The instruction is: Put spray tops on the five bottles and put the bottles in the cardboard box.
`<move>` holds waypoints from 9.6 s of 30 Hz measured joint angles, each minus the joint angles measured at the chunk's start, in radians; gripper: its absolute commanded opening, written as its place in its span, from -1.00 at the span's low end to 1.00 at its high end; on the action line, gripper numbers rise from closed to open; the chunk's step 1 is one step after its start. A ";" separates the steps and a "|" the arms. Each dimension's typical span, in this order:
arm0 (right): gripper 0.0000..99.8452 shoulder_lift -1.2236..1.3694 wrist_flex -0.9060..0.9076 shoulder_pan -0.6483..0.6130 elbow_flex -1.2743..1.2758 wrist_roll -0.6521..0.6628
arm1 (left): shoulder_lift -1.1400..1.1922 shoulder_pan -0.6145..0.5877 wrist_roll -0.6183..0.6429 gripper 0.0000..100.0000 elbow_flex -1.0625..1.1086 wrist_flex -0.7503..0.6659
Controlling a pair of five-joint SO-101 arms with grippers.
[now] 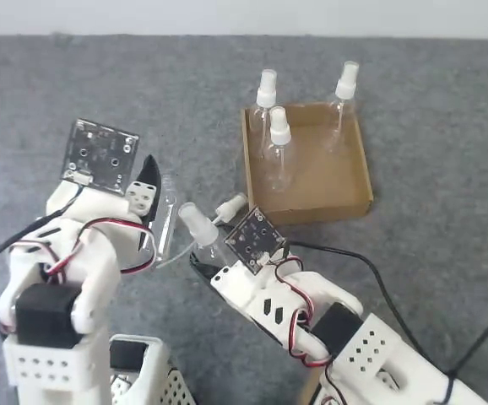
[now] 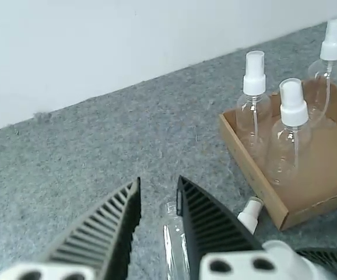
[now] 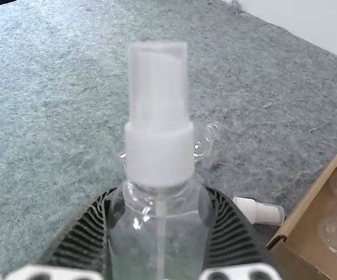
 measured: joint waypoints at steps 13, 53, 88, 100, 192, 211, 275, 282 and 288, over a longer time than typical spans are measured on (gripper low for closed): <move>-0.99 -0.017 0.000 0.176 -0.002 0.000 | 0.000 -0.002 0.209 -0.80 0.226 -0.160; -0.99 0.661 0.470 0.158 -1.025 0.000 | -0.641 0.269 0.203 -0.59 0.784 -0.330; -0.99 0.589 0.683 0.796 -1.039 0.255 | -0.635 0.272 0.193 -0.61 0.822 -0.359; -0.99 0.847 0.486 0.804 -1.039 0.227 | -0.634 0.138 0.193 -0.98 0.864 -0.456; -0.68 1.281 0.133 0.810 -1.040 0.124 | -0.623 0.135 0.193 -0.98 0.891 -0.480; -0.68 1.232 0.181 0.786 -1.039 0.124 | -0.623 0.135 0.193 -0.98 0.891 -0.480; -0.68 1.284 0.124 0.787 -1.042 0.124 | -0.623 0.135 0.193 -0.98 0.891 -0.480; -0.47 1.290 0.124 0.786 -1.042 0.124 | -0.623 0.135 0.193 -0.98 0.891 -0.480; -0.42 1.292 0.124 0.790 -1.042 0.124 | -0.623 0.135 0.193 -0.98 0.891 -0.480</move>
